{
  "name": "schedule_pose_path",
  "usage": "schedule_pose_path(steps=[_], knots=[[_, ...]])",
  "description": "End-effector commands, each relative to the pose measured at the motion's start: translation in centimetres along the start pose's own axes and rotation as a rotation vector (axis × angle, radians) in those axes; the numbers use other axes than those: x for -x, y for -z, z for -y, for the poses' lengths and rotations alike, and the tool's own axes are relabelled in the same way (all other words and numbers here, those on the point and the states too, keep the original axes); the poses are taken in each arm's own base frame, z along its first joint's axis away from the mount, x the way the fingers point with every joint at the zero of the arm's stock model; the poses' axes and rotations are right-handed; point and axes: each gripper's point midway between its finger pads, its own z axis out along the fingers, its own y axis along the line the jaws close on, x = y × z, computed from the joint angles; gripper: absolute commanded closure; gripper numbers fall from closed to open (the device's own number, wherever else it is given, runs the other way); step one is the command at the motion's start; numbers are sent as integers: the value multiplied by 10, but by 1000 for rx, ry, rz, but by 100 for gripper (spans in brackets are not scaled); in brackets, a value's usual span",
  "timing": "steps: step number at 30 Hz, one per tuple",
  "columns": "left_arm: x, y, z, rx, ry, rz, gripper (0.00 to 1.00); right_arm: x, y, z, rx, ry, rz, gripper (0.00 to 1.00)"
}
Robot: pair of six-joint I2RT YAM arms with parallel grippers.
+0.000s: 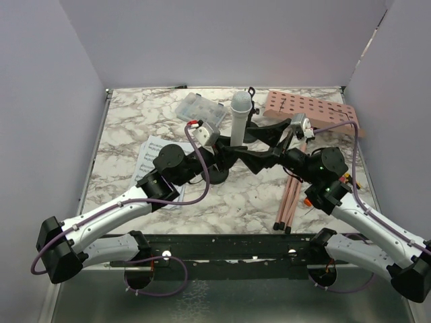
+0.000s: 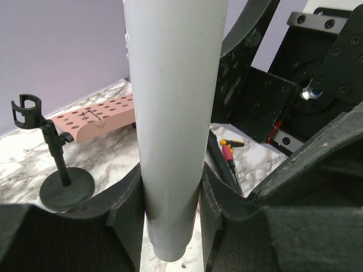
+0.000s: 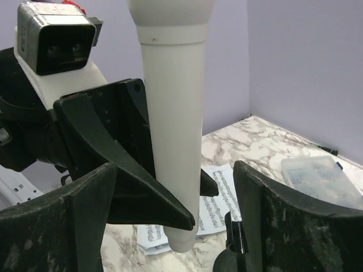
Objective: Pack up the instrument practice props
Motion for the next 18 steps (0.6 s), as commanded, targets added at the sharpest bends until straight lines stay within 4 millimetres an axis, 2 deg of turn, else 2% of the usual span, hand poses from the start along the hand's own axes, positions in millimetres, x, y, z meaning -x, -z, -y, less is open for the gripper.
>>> schedule_pose_path(steps=[1,5,9,12,15,18], knots=[[-2,-4,28,-99,67,28,100,20,-9,0,1,-11,101,17],[-9,-4,31,-104,74,16,100,23,-13,1,1,-17,120,25],[-17,-3,30,-91,89,2,100,27,-14,2,-3,-13,135,25],[-23,-1,22,-42,106,-3,100,30,-14,4,-12,-1,142,25],[-24,1,12,19,129,7,100,29,-12,6,-27,11,128,25],[-25,1,12,18,127,5,100,29,-10,5,-26,21,116,25]])
